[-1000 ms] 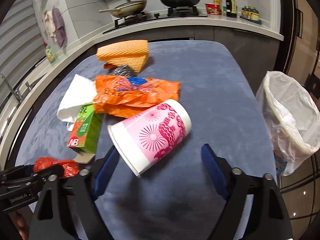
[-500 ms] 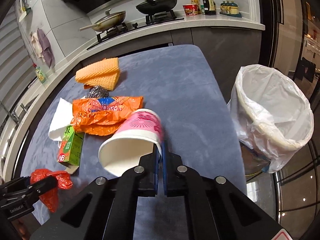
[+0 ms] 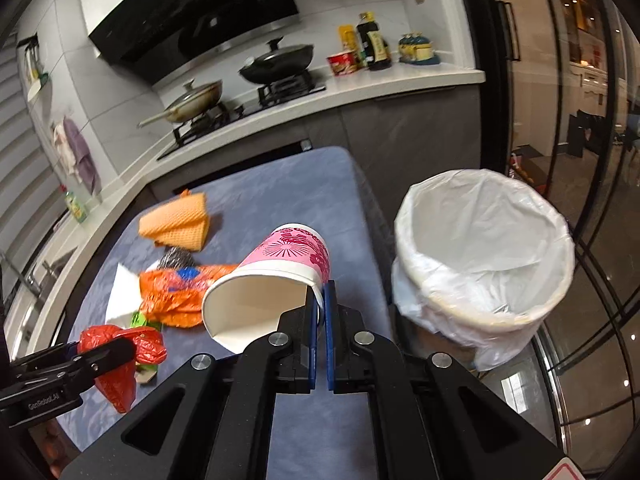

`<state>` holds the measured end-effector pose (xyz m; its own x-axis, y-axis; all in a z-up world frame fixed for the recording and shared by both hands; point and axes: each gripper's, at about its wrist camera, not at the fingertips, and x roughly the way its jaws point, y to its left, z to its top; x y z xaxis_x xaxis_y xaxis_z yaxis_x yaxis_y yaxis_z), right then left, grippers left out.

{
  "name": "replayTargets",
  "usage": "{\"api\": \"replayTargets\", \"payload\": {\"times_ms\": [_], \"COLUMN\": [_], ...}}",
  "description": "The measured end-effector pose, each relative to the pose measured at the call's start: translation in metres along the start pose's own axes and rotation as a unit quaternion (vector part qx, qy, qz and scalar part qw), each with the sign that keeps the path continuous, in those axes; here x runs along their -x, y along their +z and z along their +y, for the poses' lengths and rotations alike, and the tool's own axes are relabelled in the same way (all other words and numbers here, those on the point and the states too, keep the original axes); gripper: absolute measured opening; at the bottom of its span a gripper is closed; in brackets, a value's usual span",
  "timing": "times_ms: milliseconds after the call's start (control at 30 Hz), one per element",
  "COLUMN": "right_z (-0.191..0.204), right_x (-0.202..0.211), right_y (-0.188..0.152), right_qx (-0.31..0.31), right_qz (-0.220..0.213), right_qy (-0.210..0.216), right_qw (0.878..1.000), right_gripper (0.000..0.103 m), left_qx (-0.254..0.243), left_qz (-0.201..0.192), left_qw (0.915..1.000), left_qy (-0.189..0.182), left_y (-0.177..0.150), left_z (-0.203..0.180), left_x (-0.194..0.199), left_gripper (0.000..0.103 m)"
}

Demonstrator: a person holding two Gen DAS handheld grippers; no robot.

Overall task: Collect trash
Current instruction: 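Carry the red bag and pink cup over the bin and open both grippers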

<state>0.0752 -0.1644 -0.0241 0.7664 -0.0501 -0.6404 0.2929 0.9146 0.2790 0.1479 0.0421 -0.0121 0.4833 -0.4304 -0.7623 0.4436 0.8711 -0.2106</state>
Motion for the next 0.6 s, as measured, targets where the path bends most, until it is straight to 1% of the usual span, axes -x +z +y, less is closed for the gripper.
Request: {"api": "replayTargets", "payload": {"times_ms": [300,433,600], "right_z": [-0.057,-0.083,-0.115], "right_x": [0.028,0.034,0.037], "right_y": [0.024,0.034,0.047], "right_qx": [-0.037,-0.053,-0.079], "right_qz": [-0.045,-0.059,-0.074], "right_qy": [-0.042,-0.064,-0.088], "right_qw": [0.997,0.995,0.99], "right_gripper": [0.003,0.003,0.003], "left_qx": [-0.034,-0.058,-0.095], "left_qz": [-0.015,-0.019,-0.031], "left_qw": [0.9979,0.9952,0.9899], "left_qy": [-0.053,-0.076,-0.101], "left_y": [0.035,0.053,0.075], "left_z": [-0.06,-0.091,-0.13], "left_x": [-0.011,-0.022,-0.036], "left_gripper": [0.046,0.046,0.046]}}
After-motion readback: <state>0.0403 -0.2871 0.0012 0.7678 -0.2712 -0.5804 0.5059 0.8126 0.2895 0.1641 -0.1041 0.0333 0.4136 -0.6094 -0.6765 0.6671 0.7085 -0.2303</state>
